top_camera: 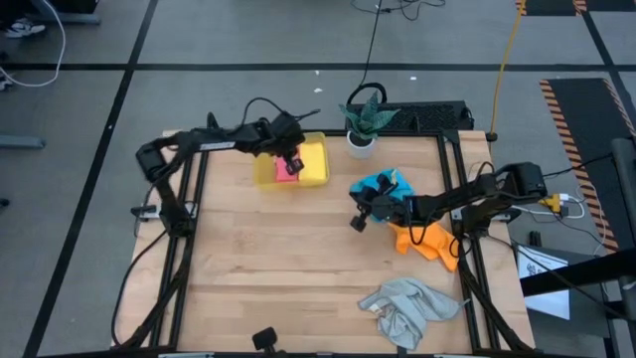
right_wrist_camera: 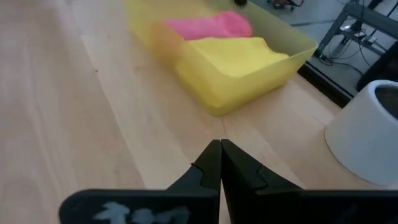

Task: Fold microfiber towels
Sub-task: Put the pink microfiber cloth into the yellow bin, then fold the blue microfiber cloth

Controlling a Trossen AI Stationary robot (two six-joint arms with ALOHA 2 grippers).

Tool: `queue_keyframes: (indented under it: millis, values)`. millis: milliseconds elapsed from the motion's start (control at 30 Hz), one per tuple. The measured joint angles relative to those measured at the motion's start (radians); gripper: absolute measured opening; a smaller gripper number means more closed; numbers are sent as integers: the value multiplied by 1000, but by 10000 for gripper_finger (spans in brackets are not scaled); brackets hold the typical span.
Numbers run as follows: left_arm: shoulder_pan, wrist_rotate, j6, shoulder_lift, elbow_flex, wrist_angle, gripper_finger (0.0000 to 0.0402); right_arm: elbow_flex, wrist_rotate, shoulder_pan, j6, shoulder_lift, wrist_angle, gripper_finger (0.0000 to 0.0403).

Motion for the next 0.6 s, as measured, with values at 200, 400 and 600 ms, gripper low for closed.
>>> queue_keyframes:
  millis: [200,400,600]
  values:
    - [-108,-2,-35,-207,0,-147,3,0,0,52,-26,-66,-46,0]
    - [-275,-58,-79,-350,-153,-108,2,0,-5,147,-42,-186,-182,0]
    - [-458,-210,-166,-396,-385,129,10,47,-12,215,29,-255,-479,0]
